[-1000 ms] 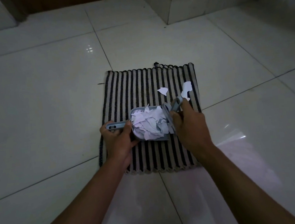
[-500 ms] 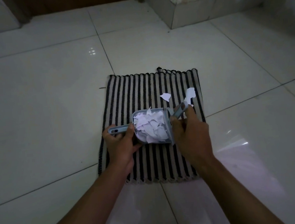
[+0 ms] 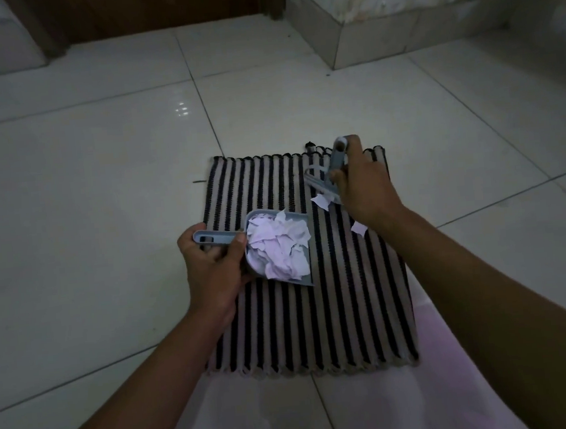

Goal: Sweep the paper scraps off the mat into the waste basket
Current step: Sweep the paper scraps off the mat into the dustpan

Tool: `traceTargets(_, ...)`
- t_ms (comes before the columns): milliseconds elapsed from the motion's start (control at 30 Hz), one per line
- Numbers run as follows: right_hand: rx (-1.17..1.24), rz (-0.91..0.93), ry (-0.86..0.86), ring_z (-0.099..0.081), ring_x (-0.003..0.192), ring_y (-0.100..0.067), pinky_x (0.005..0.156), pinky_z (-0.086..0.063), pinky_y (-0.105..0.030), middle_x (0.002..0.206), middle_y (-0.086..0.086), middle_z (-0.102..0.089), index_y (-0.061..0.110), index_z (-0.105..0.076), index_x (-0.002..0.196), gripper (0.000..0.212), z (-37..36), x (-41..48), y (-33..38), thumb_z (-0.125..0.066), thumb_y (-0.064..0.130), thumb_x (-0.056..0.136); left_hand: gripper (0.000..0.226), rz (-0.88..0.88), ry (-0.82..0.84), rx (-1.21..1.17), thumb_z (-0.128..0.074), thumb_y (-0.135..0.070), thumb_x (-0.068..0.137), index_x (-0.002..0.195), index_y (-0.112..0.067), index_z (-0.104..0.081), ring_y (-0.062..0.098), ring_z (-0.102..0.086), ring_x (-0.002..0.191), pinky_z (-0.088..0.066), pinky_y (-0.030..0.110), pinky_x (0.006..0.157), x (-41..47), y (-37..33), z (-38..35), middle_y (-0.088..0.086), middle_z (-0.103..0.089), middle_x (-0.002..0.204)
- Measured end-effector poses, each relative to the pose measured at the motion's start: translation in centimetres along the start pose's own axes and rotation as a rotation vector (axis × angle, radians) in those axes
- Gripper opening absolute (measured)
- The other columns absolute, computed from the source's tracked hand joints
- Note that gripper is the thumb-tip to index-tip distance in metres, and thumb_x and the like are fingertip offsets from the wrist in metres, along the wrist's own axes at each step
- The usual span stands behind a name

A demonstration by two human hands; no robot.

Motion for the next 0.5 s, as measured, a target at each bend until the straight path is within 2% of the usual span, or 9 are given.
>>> traceTargets(33,-0.013,0.025,0.038,-0.051,0.056,-0.008,0.045,-0.042,-0.017,0.094,-0.011,-0.065,0.011,-0.029,0.138,0.044,-0.1,-0.3,0.3,-0.048,0.007,0.099,0.055,-0.013,0.003,0.015,-0.073,-0.005,0.089,0.123,-0.030,-0.039,0.031,-0.069,0.106,-0.055,0.065,0.088,0.1,-0.2,0.0,0.016,-0.067,0.117)
traceTargets(100,0.002,0.084,0.119,-0.058,0.055,-0.020,0.044,-0.051,-0.037,0.087,-0.014,-0.065,0.012,-0.025,0.138,0.046,-0.7,-1.9,0.9,-0.050,0.010,0.099,0.056,-0.029,0.006,0.039,-0.075,-0.007,0.088,0.124,-0.033,-0.040,0.033,-0.069,0.107,-0.053,0.065,0.090,0.4,-0.5,0.3,0.018,-0.068,0.118)
traceTargets(167,0.041,0.121,0.142,-0.062,0.058,-0.028,0.048,-0.053,-0.048,0.083,-0.016,-0.064,0.016,-0.025,0.135,0.044,-0.7,-3.9,1.2,-0.050,0.012,0.100,0.057,-0.024,0.003,0.045,-0.074,-0.008,0.089,0.125,-0.033,-0.039,0.035,-0.069,0.104,-0.054,0.065,0.088,0.5,-0.6,0.7,0.019,-0.068,0.115)
traceTargets(267,0.081,0.119,0.098,-0.065,0.057,-0.024,0.046,-0.056,-0.043,0.080,-0.008,-0.060,0.018,-0.023,0.131,0.044,1.0,-4.4,0.8,-0.052,0.011,0.098,0.055,-0.024,0.014,0.054,-0.071,-0.006,0.091,0.126,-0.029,-0.036,0.030,-0.070,0.097,-0.057,0.061,0.085,0.5,-0.5,1.0,0.018,-0.068,0.111)
traceTargets(367,0.071,0.105,0.013,-0.057,0.046,-0.024,0.040,-0.051,-0.046,0.071,-0.012,-0.058,0.017,-0.021,0.130,0.045,2.7,-2.2,0.1,-0.051,0.007,0.098,0.054,-0.015,-0.011,0.034,-0.069,-0.004,0.092,0.128,-0.026,-0.035,0.030,-0.070,0.097,-0.058,0.058,0.083,0.4,-0.4,1.2,0.019,-0.066,0.112)
traceTargets(400,0.072,0.094,0.013,-0.054,0.044,-0.020,0.039,-0.050,-0.043,0.069,-0.011,-0.058,0.014,-0.022,0.132,0.045,2.8,-1.7,0.1,-0.050,0.006,0.098,0.054,-0.010,-0.022,0.023,-0.069,-0.004,0.092,0.129,-0.026,-0.035,0.031,-0.070,0.100,-0.058,0.058,0.083,0.4,-0.4,1.2,0.019,-0.066,0.114)
traceTargets(467,0.054,0.096,0.049,-0.053,0.045,-0.010,0.037,-0.048,-0.026,0.068,-0.003,-0.055,0.008,-0.024,0.133,0.045,1.7,-1.6,0.5,-0.052,0.007,0.097,0.055,-0.009,-0.030,0.008,-0.068,-0.003,0.093,0.130,-0.024,-0.034,0.031,-0.070,0.101,-0.059,0.056,0.083,0.4,-0.4,1.0,0.018,-0.066,0.115)
traceTargets(500,0.034,0.105,0.068,-0.054,0.046,-0.011,0.037,-0.046,-0.022,0.068,-0.002,-0.055,0.007,-0.025,0.133,0.046,0.9,-2.1,0.9,-0.053,0.007,0.097,0.055,-0.013,-0.028,0.004,-0.068,-0.003,0.093,0.131,-0.024,-0.034,0.030,-0.070,0.100,-0.059,0.055,0.083,0.5,-0.5,0.9,0.017,-0.066,0.115)
Point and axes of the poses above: each hand's wrist, its own x-axis towards the middle knuckle, its own z-axis out of the back of the hand, y = z × x, the point moved 4 cm from there along x, towards the middle knuckle
